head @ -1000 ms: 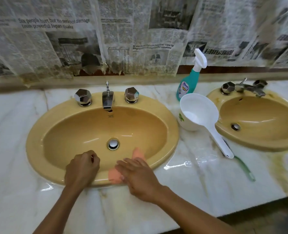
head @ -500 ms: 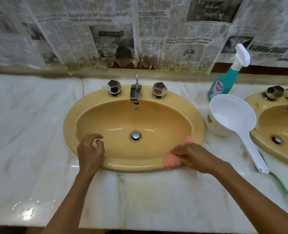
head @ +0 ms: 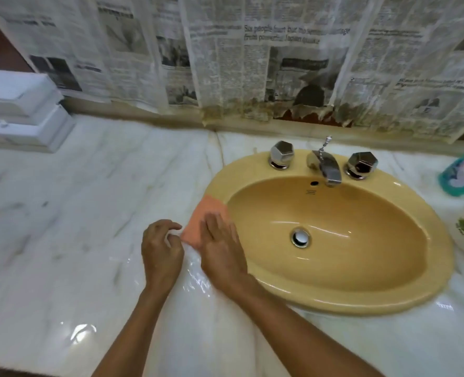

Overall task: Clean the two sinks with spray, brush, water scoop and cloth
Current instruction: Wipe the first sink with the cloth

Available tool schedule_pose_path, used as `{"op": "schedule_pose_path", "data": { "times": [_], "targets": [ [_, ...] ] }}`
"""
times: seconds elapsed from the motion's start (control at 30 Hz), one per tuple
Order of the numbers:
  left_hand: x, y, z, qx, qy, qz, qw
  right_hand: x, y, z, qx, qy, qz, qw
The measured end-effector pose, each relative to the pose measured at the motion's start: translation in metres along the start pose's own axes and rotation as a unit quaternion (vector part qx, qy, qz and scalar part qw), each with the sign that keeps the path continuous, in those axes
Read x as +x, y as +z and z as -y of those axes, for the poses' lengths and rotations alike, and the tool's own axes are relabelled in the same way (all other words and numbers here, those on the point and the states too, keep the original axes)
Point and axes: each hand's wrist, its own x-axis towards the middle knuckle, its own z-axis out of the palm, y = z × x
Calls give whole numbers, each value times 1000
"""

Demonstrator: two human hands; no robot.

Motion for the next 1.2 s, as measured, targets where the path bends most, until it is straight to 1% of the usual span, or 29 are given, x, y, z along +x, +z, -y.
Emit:
{"op": "schedule_pose_path", "data": {
  "times": [0.07,0.1,0.17,0.2,0.23,0.27,0.33,0.4,0.43,0.47,0.53,0.57,0.6,0.67,0.7,0.73,0.77,0.8,0.83,0.93,0.97,1.0,1.03,1.07,1.1,1.13,1.17,1.2],
  "targets": [
    [16,-3,6,-12,12,9,1000,47,-10,-11,-33,7,1,999],
    [24,-3,8,-17,23,13,1000,70,-21,-25,-54,45,4,997],
    [38,-2,10,-32,50,23,998,110,-45,-63,-60,171,19,983],
    [40,0,9,-38,60,29,997,120,-56,-80,-59,229,13,971],
    [46,3,9,-45,66,36,996,125,-59,-88,-58,265,1,962],
    [50,8,8,-55,67,45,995,125,-57,-87,-56,264,-3,963],
    [59,20,3,-77,61,66,993,110,-45,-66,-43,179,15,983],
    [68,35,-7,-97,55,93,989,96,-39,-60,-64,81,30,994],
    [73,43,-14,-109,52,110,987,100,-44,-69,-74,75,25,994],
    [78,51,-21,-117,51,126,984,109,-51,-82,-77,106,15,991],
    [84,65,-37,-118,53,149,980,123,-60,-99,-63,204,-11,977],
    [89,73,-44,-118,51,154,980,130,-57,-102,-65,222,-18,973],
    [90,78,-49,-121,46,154,980,132,-54,-96,-69,200,-17,977],
    [93,88,-53,-117,48,147,981,132,-49,-93,-67,127,-6,990],
    [93,91,-53,-107,52,147,982,132,-51,-98,-76,100,-24,992],
    [93,94,-52,-98,53,150,982,134,-55,-107,-90,93,-67,989],
    [94,96,-52,-92,52,154,982,138,-57,-116,-104,96,-128,982],
    [94,97,-51,-89,53,158,982,138,-61,-115,-103,103,-168,975],
    [94,97,-50,-88,57,162,981,137,-59,-109,-97,104,-189,972],
    [94,93,-52,-113,56,163,979,120,-47,-71,-53,107,-171,978],
    [94,92,-52,-134,48,157,977,114,-47,-63,-17,127,-171,977],
    [93,91,-52,-154,34,149,976,110,-53,-57,30,168,-173,970],
    [93,90,-52,-169,18,141,975,110,-57,-59,116,215,-199,949],
    [92,90,-52,-172,2,136,976,110,-69,-58,244,274,-237,900],
    [91,89,-52,-168,-10,137,976,111,-83,-60,376,330,-262,825],
    [91,90,-52,-162,-14,141,977,113,-97,-66,484,363,-270,749],
    [90,89,-52,-154,-11,148,977,111,-113,-72,553,370,-277,693],
    [90,89,-52,-147,-3,154,977,107,-129,-79,573,362,-287,677]
  ]
}}
